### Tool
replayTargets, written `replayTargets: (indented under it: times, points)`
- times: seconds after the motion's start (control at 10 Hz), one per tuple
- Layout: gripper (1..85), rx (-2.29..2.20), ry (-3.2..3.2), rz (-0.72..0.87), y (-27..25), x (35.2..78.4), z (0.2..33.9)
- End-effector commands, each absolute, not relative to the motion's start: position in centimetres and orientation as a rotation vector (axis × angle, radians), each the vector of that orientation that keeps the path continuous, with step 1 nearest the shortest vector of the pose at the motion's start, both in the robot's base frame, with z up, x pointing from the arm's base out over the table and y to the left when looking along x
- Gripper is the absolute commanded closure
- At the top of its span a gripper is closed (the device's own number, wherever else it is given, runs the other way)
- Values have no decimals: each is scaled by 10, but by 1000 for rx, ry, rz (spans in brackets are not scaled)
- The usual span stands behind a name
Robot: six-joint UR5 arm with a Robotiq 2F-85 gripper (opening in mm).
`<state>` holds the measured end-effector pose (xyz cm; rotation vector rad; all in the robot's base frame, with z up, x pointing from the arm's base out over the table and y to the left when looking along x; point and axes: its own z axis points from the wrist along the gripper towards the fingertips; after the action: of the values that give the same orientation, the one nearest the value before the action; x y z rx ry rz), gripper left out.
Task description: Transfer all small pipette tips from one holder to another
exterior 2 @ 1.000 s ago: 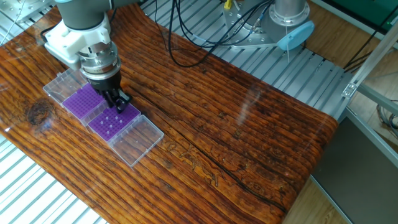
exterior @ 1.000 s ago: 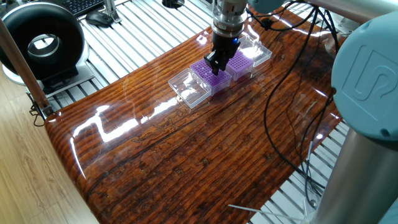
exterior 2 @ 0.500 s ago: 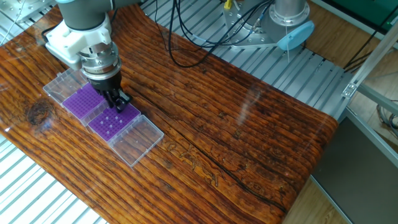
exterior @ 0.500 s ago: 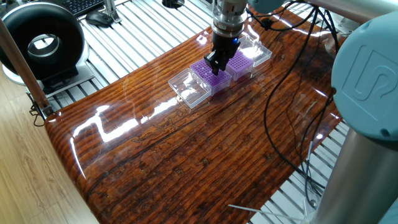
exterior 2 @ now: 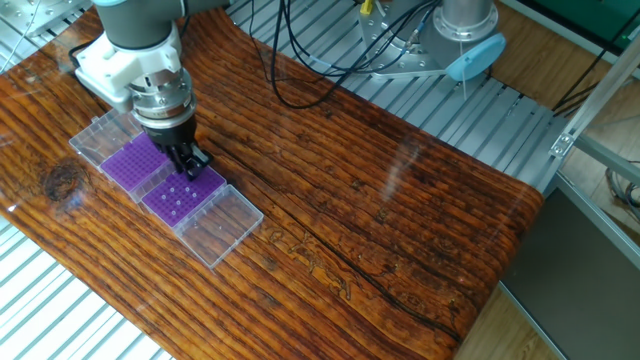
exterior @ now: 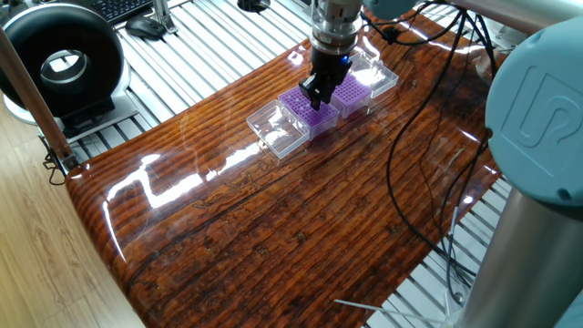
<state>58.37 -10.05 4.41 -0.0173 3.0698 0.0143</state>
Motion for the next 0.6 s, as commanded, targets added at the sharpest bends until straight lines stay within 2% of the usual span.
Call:
replayTargets:
  times: [0.0, 0.5]
  points:
    - [590, 3, 3064, 18, -99, 585, 46]
    - [603, -13, 3062, 36, -96, 586, 46]
